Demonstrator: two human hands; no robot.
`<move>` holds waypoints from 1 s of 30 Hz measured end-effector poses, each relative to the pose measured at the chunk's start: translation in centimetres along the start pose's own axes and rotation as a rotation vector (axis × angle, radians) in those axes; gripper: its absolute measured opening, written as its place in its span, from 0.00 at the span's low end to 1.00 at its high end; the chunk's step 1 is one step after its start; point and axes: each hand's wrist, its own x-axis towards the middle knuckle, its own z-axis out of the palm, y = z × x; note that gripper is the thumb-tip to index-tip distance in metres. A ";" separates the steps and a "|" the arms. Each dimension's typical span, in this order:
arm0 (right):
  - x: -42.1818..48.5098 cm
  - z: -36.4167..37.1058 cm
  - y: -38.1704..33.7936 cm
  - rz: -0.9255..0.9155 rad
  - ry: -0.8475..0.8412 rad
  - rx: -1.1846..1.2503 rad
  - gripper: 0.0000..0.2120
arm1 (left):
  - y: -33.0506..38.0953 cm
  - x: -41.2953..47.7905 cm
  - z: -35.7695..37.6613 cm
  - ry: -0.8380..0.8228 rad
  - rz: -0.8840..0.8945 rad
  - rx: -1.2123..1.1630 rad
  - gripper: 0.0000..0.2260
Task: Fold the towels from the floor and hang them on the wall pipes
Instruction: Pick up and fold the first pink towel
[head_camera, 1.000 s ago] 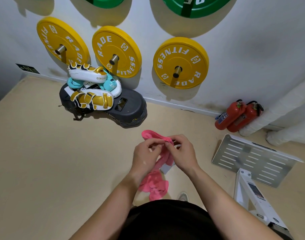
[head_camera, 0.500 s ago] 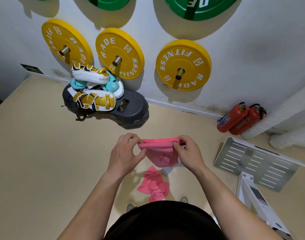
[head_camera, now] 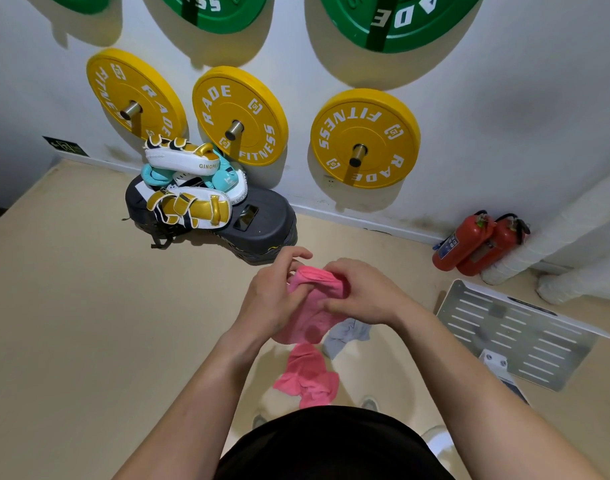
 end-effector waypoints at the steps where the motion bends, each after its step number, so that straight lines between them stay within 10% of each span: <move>1: 0.4 -0.4 -0.6 -0.015 0.004 -0.041 0.10 | 0.0 0.1 0.1 0.004 0.001 -0.022 0.19; 7: 0.8 -3.8 -2.5 -0.104 -0.040 0.082 0.09 | -1.6 0.1 0.2 -0.071 -0.164 -0.457 0.26; 17: 2.0 -11.4 -2.6 -0.123 0.245 0.140 0.05 | -5.5 -0.4 3.0 -0.291 -0.412 -0.449 0.15; 26: -0.2 -6.3 6.3 0.423 0.650 0.260 0.08 | -8.0 0.2 -0.8 0.074 -0.564 -0.825 0.10; 30: -1.4 -1.0 6.4 0.539 0.732 0.339 0.08 | -7.1 1.0 0.1 0.267 -0.495 -0.487 0.06</move>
